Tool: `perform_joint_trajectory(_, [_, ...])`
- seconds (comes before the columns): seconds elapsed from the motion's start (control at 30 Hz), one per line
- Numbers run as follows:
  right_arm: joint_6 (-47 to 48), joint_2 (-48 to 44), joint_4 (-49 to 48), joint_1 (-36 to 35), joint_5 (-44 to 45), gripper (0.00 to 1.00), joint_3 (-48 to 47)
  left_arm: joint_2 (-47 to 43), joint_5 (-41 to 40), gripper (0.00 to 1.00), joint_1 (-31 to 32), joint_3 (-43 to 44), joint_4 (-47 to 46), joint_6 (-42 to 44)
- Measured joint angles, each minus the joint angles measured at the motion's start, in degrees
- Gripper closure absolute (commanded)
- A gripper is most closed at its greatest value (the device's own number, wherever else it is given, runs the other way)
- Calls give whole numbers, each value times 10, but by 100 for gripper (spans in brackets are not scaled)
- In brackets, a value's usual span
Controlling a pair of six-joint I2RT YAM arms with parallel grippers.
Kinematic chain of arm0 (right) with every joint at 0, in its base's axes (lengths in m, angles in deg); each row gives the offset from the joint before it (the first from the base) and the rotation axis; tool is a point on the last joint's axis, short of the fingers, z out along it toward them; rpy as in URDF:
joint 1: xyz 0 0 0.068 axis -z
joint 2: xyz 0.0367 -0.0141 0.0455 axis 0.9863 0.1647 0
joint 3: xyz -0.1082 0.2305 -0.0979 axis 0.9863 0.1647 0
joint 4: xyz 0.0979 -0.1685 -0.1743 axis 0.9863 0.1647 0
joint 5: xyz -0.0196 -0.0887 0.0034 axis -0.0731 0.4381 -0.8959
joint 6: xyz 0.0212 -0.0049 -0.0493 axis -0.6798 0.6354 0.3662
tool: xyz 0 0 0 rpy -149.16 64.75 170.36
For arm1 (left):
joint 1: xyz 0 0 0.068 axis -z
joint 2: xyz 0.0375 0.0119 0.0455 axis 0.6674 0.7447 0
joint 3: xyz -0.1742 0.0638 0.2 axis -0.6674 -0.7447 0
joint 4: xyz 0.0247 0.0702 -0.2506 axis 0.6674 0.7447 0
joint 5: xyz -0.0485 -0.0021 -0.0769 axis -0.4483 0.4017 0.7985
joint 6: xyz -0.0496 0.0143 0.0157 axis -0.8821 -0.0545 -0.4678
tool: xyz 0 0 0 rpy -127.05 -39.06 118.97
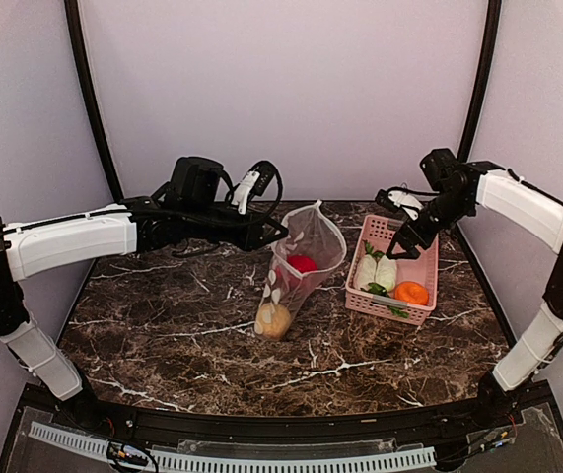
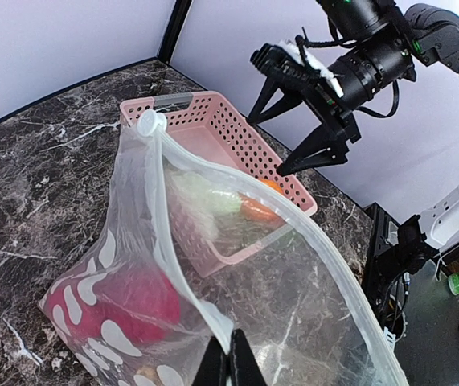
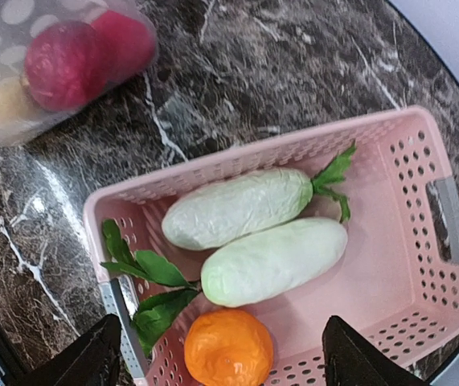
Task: Place the food in the zip-top bag and seal the zipper
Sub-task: Pick up the fake fruit from the bin.
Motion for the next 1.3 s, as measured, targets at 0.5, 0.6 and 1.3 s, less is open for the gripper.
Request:
perform_joint_trajectory(0.5, [-14, 59, 50, 10, 59, 8, 65, 0, 0, 99, 0, 0, 0, 0])
perform_joint_trajectory(0.6, [-20, 61, 50, 10, 66, 8, 69, 0, 0, 99, 0, 0, 0, 0])
perform_joint_trajectory(1.3, [-44, 91, 21, 11, 100, 9, 123, 2, 4, 99, 0, 0, 0, -1])
